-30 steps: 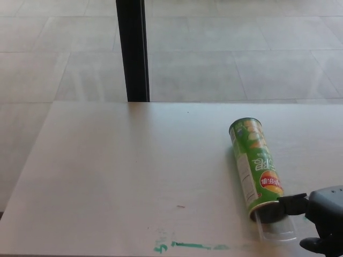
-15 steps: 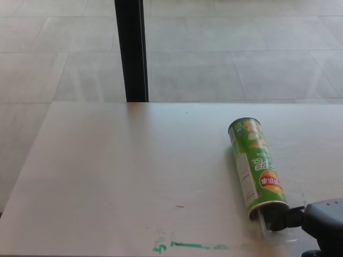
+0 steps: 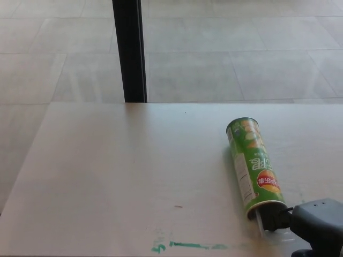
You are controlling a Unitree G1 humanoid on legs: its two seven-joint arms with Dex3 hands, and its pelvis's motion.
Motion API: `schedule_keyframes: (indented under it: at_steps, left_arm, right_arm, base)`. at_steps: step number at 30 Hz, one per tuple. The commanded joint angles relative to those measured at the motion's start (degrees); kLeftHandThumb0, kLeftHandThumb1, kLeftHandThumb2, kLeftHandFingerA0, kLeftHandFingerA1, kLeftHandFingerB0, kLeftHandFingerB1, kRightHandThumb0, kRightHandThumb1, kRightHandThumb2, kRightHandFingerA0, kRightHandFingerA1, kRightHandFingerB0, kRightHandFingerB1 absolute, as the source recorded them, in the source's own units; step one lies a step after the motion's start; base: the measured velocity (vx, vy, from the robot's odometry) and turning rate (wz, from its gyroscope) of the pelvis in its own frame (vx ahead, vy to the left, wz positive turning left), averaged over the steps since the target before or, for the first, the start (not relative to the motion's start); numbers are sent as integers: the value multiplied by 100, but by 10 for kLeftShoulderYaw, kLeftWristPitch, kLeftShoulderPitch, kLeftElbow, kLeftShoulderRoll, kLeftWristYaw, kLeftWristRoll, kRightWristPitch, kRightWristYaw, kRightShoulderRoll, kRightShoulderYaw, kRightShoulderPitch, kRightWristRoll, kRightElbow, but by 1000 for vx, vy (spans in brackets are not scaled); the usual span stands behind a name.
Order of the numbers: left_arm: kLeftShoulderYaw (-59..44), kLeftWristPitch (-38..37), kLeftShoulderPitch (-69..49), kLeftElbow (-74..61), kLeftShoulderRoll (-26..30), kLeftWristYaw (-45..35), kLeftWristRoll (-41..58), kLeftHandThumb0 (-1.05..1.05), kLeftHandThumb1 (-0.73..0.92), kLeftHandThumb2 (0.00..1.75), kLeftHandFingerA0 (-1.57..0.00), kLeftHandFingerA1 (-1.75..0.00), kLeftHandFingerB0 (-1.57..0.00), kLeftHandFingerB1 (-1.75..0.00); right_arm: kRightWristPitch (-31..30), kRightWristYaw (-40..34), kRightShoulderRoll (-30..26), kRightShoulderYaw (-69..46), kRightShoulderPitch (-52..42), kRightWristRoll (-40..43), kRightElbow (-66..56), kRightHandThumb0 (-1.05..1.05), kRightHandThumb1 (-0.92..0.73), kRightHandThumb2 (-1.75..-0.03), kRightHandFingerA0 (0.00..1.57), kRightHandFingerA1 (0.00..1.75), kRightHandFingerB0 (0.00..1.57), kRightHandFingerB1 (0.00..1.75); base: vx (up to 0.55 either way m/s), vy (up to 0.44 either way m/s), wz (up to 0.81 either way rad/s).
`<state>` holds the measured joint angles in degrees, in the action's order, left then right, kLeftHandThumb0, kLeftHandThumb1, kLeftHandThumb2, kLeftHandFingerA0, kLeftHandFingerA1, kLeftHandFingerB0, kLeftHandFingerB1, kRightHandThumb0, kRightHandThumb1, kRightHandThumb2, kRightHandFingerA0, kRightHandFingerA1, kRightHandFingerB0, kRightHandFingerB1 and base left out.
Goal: Use the finger on the right hand of the robot to pull out the chips tray kept inside a container in the middle of the desk
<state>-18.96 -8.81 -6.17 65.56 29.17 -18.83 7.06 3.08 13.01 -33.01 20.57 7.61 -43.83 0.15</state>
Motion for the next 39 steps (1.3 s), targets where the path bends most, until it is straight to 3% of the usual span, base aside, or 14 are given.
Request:
schedule_keyframes:
  at_steps: [1,8,9,11,12,14,19,20,21,22,29,31,35,39]
  left_arm:
    - [0,-3,-4,-2,11,3,1,-76,85,66,-31,-86,-35,-77]
    - [-8,1,-2,7,11,3,6,-75,83,65,-34,-89,-36,-72]
    - [-7,-2,-4,6,12,5,4,-76,83,65,-33,-91,-41,-91]
    - [-3,-5,-6,4,14,1,0,-76,85,65,-30,-91,-37,-86]
    - [-2,-8,-7,4,14,3,-1,-76,85,65,-30,-92,-39,-97]
    - [-2,-5,-9,0,14,6,0,-76,84,65,-30,-92,-35,-80]
    - [-7,-3,-3,11,13,7,4,-77,82,65,-30,-89,-36,-77]
    - [-6,-8,-6,9,13,2,3,-77,84,65,-29,-92,-39,-88]
    - [-4,-4,-6,5,13,5,1,-77,84,65,-30,-92,-36,-82]
    - [-6,-1,-4,6,12,6,3,-76,83,65,-32,-95,-39,-100]
    - [-2,-9,-5,8,13,6,-1,-76,84,65,-32,-93,-39,-92]
    - [1,-11,-7,6,15,3,-3,-76,85,65,-30,-91,-35,-77]
    - [1,-9,-1,15,15,6,-2,-78,84,66,-32,-93,-39,-86]
    - [-1,-10,-7,6,14,5,0,-77,85,66,-31,-93,-37,-82]
  right_arm:
    - [4,9,-30,-11,-24,-12,-17,-20,-57,-58,84,133,55,45]
    - [6,25,-53,-35,-59,5,-53,-19,-57,-58,82,137,55,46]
    - [6,24,-57,-43,-72,9,-57,-20,-58,-58,81,135,54,45]
    - [-2,29,-56,-53,-84,13,-64,-20,-57,-58,83,128,53,44]
    - [-2,24,-53,-56,-94,16,-64,-20,-57,-58,82,132,53,45]
    - [-5,27,-47,-55,-103,17,-66,-19,-57,-58,83,127,52,43]
    - [-6,21,-36,-49,-124,14,-68,-21,-57,-58,84,130,53,42]
    - [-5,18,-33,-47,-127,13,-67,-21,-57,-58,85,129,53,43]
    - [-4,16,-31,-45,-131,12,-67,-21,-57,-58,83,132,54,43]
    - [2,9,-29,-43,-138,11,-65,-21,-57,-58,84,131,54,44]
    - [5,4,-30,-39,-142,9,-63,-21,-58,-58,83,134,54,44]
    - [7,-6,-31,-36,-160,7,-59,-22,-57,-58,83,129,53,44]
    - [1,-4,-30,-36,-172,12,-58,-21,-58,-59,81,134,52,44]
    - [-2,-11,-36,-31,-188,-1,-57,-22,-58,-58,84,122,53,42]
  base:
    - [0,0,0]
    - [0,0,0]
    - [0,0,0]
    - [0,0,0]
    - [0,0,0]
    - [0,0,0]
    - [0,0,0]
    - [0,0,0]
    - [0,0,0]
    - [0,0,0]
    - [0,0,0]
    - [0,0,0]
    - [0,0,0]
    - [0,0,0]
